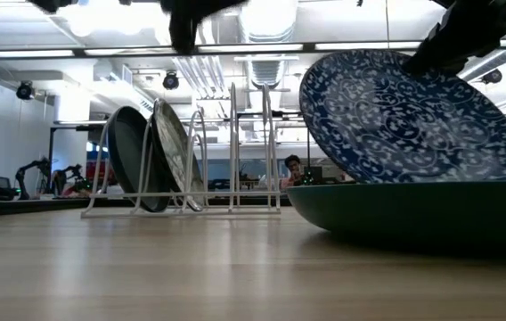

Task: Sort dishes
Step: Put the blue pattern plate into the white dish rack

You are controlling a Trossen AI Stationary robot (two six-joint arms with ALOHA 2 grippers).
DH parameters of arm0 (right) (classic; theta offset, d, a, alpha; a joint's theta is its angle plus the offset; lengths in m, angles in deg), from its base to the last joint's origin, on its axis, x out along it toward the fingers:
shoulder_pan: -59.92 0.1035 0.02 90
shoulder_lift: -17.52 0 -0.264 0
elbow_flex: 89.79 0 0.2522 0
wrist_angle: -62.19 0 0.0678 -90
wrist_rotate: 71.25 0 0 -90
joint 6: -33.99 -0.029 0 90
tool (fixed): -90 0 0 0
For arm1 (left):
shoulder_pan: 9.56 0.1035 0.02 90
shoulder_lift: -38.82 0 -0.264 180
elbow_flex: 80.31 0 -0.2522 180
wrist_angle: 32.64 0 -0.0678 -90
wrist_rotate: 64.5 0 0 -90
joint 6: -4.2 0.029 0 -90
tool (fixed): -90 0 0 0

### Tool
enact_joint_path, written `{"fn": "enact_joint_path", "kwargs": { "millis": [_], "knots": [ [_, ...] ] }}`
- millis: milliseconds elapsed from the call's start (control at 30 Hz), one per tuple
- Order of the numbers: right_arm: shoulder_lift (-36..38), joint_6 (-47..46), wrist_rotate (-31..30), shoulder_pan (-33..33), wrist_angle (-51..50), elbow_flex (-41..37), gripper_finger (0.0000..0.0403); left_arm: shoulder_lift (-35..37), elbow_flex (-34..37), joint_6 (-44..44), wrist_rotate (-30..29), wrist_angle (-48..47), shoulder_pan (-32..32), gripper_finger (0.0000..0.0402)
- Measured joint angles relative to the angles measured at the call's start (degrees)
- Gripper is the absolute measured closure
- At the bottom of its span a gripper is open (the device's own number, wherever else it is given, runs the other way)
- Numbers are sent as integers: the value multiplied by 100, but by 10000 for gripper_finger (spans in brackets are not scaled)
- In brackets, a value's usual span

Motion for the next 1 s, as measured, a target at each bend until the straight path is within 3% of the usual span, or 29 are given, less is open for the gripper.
{"fn": "enact_joint_path", "kwargs": {
  "millis": [300, 600, 833, 1000],
  "knots": [
    [-66, 330, -175, 11, 324, 9, 403, -1017, -603, -235, 13, -35, 0, 305],
    [-62, 557, -316, 68, 368, 13, 403, -1344, -835, -255, 25, -175, -24, 201],
    [-57, 872, -308, 283, 532, 17, 403, -1358, -791, -589, -438, -344, -15, 185],
    [-57, 1096, -515, 361, 862, 17, 403, -1440, -791, -725, -443, -350, -17, 184]
  ]
}}
